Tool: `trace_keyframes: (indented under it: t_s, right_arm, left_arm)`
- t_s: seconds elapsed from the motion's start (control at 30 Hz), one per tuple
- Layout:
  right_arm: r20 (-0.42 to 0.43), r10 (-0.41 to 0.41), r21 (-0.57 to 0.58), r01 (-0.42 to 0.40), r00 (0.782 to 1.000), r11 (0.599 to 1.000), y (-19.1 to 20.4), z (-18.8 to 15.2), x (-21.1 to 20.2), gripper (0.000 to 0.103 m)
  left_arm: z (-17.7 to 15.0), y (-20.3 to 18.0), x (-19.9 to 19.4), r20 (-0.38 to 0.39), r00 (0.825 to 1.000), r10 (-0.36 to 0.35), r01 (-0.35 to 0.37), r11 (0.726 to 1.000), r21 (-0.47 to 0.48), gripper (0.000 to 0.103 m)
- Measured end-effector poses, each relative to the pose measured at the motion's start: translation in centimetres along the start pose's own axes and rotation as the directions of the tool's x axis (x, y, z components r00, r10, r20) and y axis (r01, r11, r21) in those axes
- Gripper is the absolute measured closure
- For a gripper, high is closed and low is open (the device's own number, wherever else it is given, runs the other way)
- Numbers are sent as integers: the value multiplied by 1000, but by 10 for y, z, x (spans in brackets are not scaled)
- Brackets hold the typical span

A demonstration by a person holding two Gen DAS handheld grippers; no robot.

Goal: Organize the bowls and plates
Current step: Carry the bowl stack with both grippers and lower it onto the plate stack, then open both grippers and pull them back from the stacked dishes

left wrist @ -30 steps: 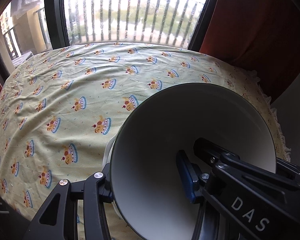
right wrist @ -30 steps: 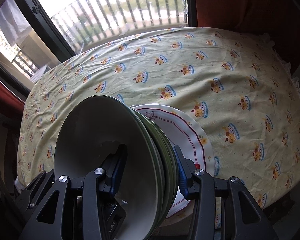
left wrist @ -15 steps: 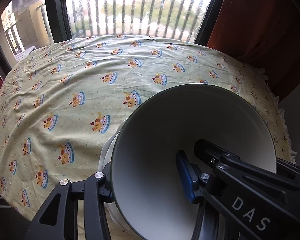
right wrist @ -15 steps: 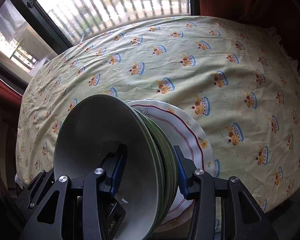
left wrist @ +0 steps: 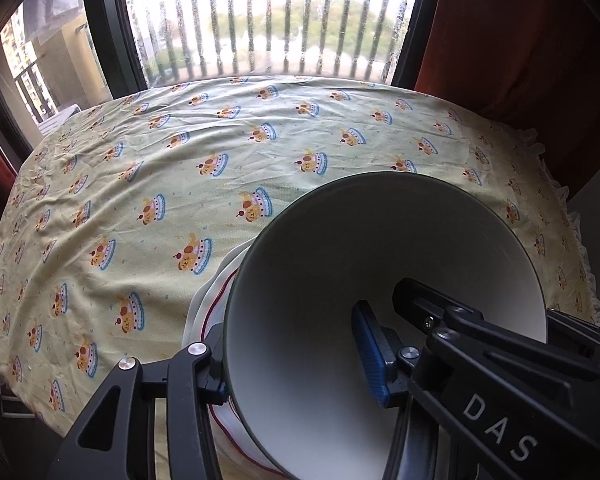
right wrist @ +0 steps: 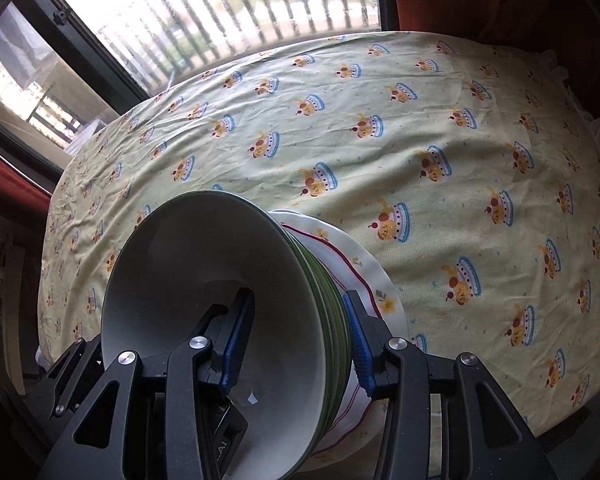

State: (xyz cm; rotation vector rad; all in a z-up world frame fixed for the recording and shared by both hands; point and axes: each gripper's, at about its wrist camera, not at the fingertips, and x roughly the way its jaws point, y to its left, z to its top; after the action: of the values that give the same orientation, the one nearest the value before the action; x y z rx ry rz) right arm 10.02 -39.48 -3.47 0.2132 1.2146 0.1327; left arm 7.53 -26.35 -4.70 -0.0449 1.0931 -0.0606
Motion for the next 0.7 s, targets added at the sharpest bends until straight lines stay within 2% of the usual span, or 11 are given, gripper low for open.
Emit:
trace_keyframes:
  t_s: [0.13, 0.23, 0.33, 0.4, 0.5, 0.57, 0.7]
  right_arm:
    - [21, 13, -42, -12, 1000, 999, -1, -3, -3, 54]
    - [23, 11, -66, -9, 1000, 998, 1, -7, -5, 53]
    - [16, 5, -47, -4, 1000, 999, -3, -12, -6, 44]
    - [20, 13, -23, -12, 1000, 1000, -6, -15, -7, 28]
    - [45, 19, -18, -18, 999, 1000, -6, -18, -13, 22]
    - [63, 9, -34, -7, 998, 999, -3, -20, -17, 21]
    - [123, -47, -42, 53, 991, 998, 3, -21, -29, 21]
  left_arm:
    - [-2, -1, 0, -9, 1000, 9, -9, 1000, -14, 51]
    - [-5, -2, 0, -34, 999, 40, -40, 999, -8, 45]
    - [-7, -1, -2, -51, 995, 91, -91, 996, 0, 37]
    - [-9, 3, -5, -55, 994, 96, -97, 995, -17, 36]
    - [-10, 5, -11, -38, 992, 121, -121, 993, 3, 29]
    - [-10, 5, -16, -19, 993, 113, -112, 993, 27, 26]
    - [-9, 13, -26, 20, 998, 52, -53, 998, 30, 22]
